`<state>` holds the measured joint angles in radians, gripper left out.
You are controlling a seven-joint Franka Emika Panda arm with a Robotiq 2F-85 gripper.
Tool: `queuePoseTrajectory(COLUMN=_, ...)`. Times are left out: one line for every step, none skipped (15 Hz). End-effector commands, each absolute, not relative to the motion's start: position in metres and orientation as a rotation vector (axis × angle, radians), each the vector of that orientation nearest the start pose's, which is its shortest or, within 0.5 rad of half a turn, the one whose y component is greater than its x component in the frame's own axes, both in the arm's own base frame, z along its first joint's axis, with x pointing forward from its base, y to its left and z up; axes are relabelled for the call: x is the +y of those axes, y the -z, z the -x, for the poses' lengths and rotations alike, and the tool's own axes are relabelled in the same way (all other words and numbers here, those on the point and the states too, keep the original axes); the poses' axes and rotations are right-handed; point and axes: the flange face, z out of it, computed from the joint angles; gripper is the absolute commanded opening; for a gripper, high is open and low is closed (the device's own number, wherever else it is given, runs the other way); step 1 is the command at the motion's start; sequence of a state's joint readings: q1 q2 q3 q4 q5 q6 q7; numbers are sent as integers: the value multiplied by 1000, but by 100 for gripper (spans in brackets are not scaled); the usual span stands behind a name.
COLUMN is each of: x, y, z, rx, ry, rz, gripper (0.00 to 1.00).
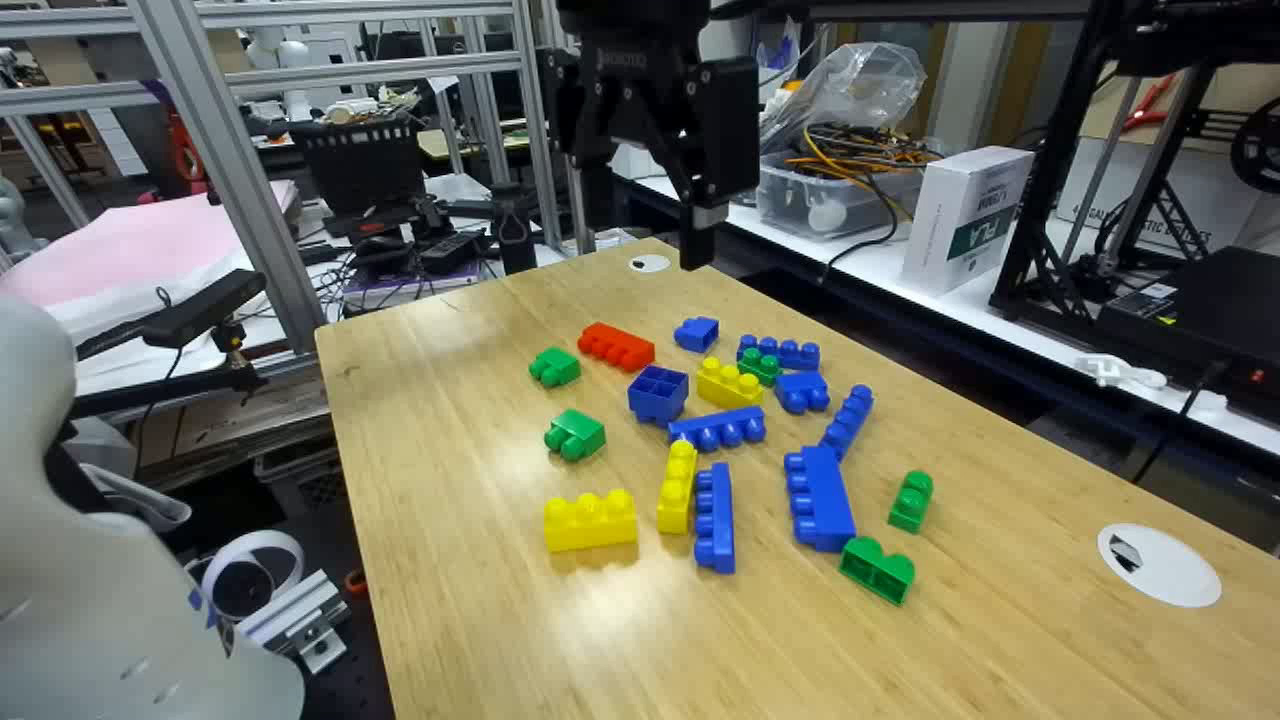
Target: Flip the upside down blue block on the table.
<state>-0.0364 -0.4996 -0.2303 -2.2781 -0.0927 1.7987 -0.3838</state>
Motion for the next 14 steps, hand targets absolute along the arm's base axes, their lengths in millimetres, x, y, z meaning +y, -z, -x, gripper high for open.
queuePoseTrajectory(x=-126, y=-541, z=-388, rx=-257, ry=23, rz=3115, gripper=100)
queuePoseTrajectory(x=-126, y=-541, z=-388, rx=-257, ry=23, rz=3115, gripper=100)
queuePoseTrajectory(x=-126, y=-541, z=-388, rx=-257, ry=23, rz=3115, gripper=100)
queuePoseTrajectory(x=-126, y=-541, z=-388, rx=-257, ry=23, rz=3115, gripper=100)
queuePoseTrajectory(x=-126, y=-541, z=-388, rx=-257, ry=23, rz=3115, gripper=100)
queuePoseTrajectory(x=-126, y=-541, z=-388, rx=-256, ry=23, rz=3115, gripper=100)
queuePoseTrajectory(x=-126, y=-541, z=-388, rx=-256, ry=23, rz=3115, gripper=100)
queuePoseTrajectory(x=-126, y=-541, z=-388, rx=-256, ry=23, rz=3115, gripper=100)
queuePoseTrajectory(x=-126, y=-541, z=-388, rx=-256, ry=23, rz=3115, gripper=100)
queuePoseTrajectory(x=-126, y=-541, z=-388, rx=-256, ry=23, rz=3115, gripper=100)
queuePoseTrajectory(x=-126, y=-541, z=-388, rx=-256, ry=23, rz=3115, gripper=100)
queuePoseTrajectory(x=-125, y=-540, z=-389, rx=-274, ry=21, rz=3111, gripper=100)
queuePoseTrajectory(x=-123, y=-538, z=-392, rx=-287, ry=28, rz=3102, gripper=100)
queuePoseTrajectory(x=-119, y=-535, z=-397, rx=-301, ry=38, rz=3088, gripper=100)
